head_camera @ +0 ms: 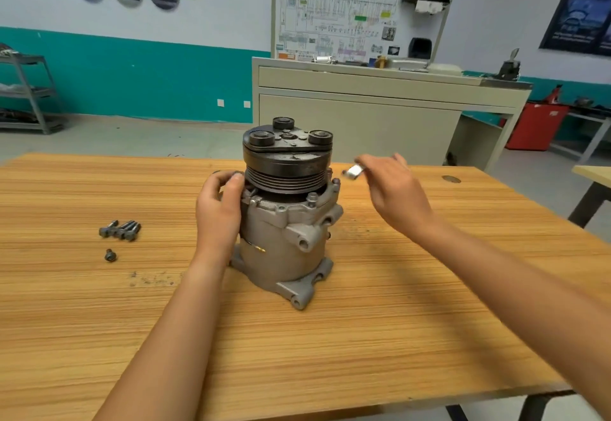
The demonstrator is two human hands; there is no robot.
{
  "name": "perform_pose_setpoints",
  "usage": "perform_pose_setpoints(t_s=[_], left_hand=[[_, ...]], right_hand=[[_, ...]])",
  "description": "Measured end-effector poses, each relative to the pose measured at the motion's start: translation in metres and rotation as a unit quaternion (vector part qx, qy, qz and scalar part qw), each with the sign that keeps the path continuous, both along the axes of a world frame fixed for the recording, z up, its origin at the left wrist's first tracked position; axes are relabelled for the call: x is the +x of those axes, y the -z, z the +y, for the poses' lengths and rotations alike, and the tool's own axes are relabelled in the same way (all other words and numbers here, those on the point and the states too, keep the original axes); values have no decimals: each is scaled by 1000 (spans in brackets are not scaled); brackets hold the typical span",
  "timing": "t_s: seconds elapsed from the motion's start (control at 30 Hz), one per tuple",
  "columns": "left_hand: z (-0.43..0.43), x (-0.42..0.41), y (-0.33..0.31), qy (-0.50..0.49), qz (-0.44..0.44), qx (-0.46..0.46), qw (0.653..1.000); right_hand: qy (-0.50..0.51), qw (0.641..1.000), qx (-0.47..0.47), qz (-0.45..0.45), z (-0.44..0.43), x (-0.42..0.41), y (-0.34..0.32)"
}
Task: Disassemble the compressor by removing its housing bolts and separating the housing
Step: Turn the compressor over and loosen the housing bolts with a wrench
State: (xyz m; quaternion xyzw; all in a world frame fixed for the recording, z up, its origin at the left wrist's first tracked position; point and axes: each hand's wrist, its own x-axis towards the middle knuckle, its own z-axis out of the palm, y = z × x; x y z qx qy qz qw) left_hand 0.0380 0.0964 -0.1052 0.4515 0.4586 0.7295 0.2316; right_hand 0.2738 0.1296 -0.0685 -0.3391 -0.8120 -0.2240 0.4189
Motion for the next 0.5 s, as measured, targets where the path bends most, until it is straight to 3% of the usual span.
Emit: perform_pose_setpoints(t_s=[0.03,0.1,0.17,0.27,0.4,0.5], left_hand=[[5,-5,-2,27,-11,-13,999],[13,-14,-6,83,-31,-65,994],[18,-22,-13,139,-44,-123,982],[18,-30,-25,87,29,-153,984],[-32,-27,-35,-82,69,4,994],[-67,-10,-33,-77,248,-11,966]], right_hand=[[2,992,-54,118,-2,4,6],[-7,926,-190,326,-8,10,16],[-28,858,-278,431,-15,10,25],[-55,821,-315,473,-25,-1,35],[-93,806,-298,503,-36,-26,50],[-115,781,-302,535,-39,-43,58]])
